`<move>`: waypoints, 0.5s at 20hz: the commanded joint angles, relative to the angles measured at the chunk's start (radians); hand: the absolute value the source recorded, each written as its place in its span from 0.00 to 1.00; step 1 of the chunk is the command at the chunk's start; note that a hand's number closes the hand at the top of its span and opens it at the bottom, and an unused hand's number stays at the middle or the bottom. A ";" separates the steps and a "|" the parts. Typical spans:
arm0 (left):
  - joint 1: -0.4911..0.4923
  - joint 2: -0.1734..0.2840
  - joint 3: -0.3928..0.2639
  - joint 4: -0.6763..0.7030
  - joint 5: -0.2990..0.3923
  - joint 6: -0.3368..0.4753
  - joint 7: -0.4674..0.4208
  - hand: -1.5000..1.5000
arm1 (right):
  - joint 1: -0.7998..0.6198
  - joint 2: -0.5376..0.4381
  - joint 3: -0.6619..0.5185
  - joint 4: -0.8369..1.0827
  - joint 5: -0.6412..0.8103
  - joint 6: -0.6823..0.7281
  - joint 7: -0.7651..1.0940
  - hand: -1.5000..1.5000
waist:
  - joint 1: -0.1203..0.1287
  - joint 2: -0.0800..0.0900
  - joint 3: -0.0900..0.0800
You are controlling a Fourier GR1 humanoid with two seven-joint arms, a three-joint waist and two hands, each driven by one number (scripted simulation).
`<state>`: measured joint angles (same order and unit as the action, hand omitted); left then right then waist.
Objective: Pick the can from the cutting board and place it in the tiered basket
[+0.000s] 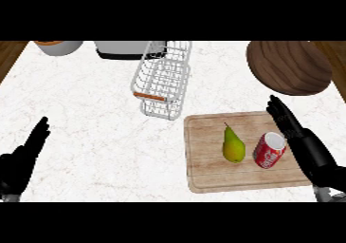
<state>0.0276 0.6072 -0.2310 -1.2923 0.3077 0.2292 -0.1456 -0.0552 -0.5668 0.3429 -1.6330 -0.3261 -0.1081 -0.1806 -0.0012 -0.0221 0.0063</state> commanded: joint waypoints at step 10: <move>-0.101 -0.114 0.005 -0.136 0.120 -0.043 0.138 0.50 | 0.020 0.076 -0.014 -0.008 0.084 -0.255 0.291 0.00 | -0.023 0.019 -0.008</move>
<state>-0.0515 0.5276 -0.2218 -1.3994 0.3920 0.1918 -0.0476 -0.0919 -0.5630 0.3294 -1.6818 -0.2891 -0.1816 0.0013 -0.0216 -0.0078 -0.0046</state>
